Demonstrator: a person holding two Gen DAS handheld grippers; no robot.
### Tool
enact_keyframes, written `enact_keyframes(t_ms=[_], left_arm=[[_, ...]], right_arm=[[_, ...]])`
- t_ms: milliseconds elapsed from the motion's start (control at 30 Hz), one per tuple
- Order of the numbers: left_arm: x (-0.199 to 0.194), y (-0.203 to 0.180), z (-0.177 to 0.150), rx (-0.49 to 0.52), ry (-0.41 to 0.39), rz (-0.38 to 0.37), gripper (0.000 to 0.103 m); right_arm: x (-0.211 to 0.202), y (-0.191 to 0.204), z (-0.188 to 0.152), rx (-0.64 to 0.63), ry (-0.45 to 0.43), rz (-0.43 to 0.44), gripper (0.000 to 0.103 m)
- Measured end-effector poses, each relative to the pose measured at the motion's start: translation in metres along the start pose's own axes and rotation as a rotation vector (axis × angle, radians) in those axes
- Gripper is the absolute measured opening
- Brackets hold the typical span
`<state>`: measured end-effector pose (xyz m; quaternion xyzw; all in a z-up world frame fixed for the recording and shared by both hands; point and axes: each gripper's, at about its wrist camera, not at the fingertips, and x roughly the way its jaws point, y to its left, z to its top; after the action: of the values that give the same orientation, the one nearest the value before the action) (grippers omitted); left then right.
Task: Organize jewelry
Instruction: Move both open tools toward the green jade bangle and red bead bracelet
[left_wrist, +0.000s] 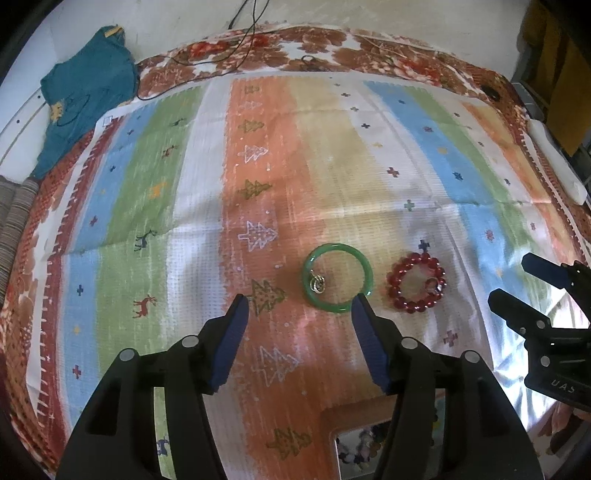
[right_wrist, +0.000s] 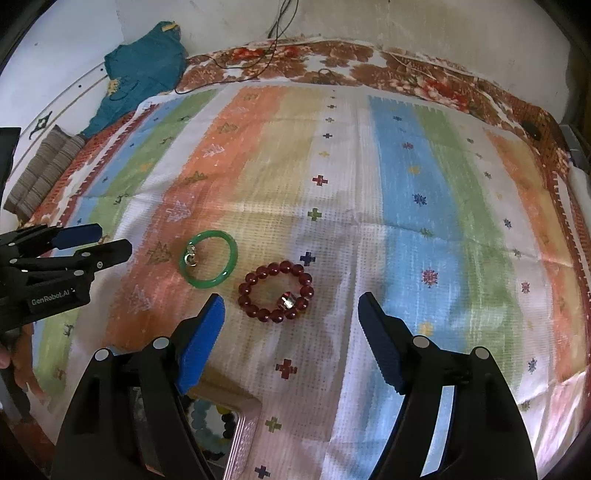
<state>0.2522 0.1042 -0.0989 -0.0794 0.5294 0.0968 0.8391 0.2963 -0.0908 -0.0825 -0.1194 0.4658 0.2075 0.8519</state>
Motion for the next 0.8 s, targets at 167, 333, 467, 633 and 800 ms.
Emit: enact_keyframes(t_ms=[167, 333, 467, 633, 800], left_arm=[[0.013, 0.004, 0.005, -0.004, 0.016, 0.007, 0.058], [0.022, 0.003, 0.013, 0.001, 0.023, 0.007, 0.058], [0.029, -0.002, 0.021, 0.015, 0.028, -0.006, 0.058], [0.042, -0.004, 0.026, 0.022, 0.048, -0.002, 0.058], [0.053, -0.001, 0.030, 0.015, 0.062, -0.006, 0.058]], right_arm=[[0.008, 0.005, 0.002, -0.041, 0.013, -0.041, 0.075], [0.019, 0.007, 0.005, -0.058, 0.032, -0.045, 0.075], [0.028, 0.004, 0.009, -0.046, 0.046, -0.040, 0.075], [0.041, 0.001, 0.012, -0.036, 0.067, -0.034, 0.075], [0.050, 0.000, 0.014, -0.041, 0.082, -0.035, 0.075]])
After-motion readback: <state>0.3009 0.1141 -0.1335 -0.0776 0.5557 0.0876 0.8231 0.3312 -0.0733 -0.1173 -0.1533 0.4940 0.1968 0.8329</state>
